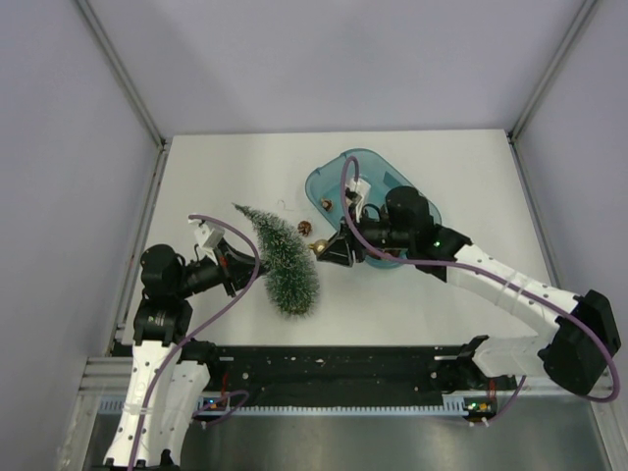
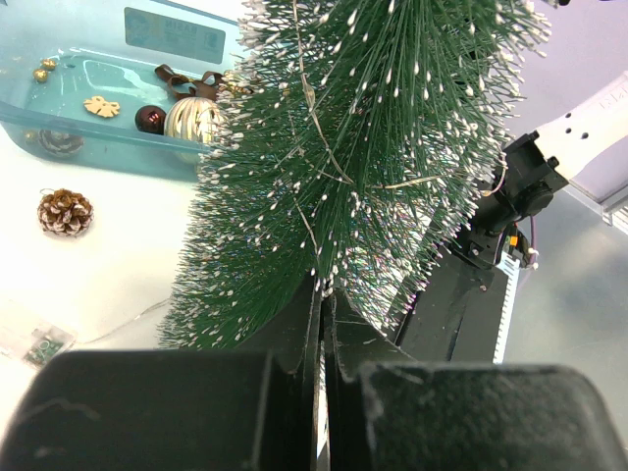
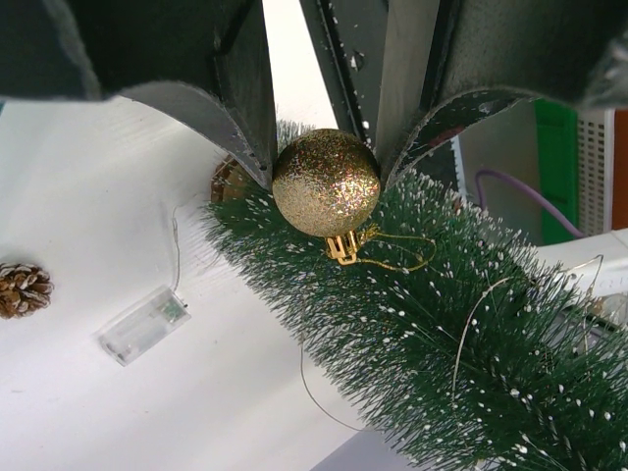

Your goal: Decorate the small christmas tree

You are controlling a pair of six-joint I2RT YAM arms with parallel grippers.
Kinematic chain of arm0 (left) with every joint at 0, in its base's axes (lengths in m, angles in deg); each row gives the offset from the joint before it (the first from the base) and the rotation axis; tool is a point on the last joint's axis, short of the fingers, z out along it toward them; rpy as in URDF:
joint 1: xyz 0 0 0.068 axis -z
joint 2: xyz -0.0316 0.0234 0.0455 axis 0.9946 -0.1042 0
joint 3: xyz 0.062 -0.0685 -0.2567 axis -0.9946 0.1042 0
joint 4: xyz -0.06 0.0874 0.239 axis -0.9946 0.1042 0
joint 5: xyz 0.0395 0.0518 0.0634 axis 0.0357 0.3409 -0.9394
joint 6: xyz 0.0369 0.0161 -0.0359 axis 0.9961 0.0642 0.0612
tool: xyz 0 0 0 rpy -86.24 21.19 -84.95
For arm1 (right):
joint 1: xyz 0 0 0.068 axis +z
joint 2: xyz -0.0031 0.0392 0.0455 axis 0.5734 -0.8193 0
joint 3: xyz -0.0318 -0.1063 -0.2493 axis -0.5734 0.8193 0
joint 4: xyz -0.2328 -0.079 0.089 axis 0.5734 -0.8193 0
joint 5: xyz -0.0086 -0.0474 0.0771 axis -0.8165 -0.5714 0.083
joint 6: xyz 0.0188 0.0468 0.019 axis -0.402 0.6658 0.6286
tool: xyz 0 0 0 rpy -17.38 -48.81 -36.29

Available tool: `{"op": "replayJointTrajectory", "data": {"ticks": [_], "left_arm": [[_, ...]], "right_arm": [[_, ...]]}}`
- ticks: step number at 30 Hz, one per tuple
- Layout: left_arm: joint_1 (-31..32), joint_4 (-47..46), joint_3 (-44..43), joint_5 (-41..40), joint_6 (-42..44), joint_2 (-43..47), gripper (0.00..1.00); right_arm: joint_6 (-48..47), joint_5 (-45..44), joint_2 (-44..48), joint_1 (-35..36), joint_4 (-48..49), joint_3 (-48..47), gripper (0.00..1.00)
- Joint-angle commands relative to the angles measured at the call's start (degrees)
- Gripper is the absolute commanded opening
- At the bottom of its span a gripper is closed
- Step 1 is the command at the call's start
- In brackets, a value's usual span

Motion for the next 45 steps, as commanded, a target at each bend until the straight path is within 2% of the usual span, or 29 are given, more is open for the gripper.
{"op": "replayJointTrajectory", "data": {"ticks": [1,19,45], "left_arm": [[0.0,0.2,-0.1,0.5,0.4,0.5,0.0],[0.0,0.4,0.0,0.1,0.5,0.4,0.0],[0.1,0.3,0.3,0.1,0.2,0.7,0.0]], "right_arm": [[-0.6,-1.3,1.1,1.5,1.1,0.3,0.21],[-0.5,-3.3,5.4,4.0,-1.5,2.8,0.2],[-1.5,-4.1,6.7,5.8,-2.7,-3.5,0.18]]}}
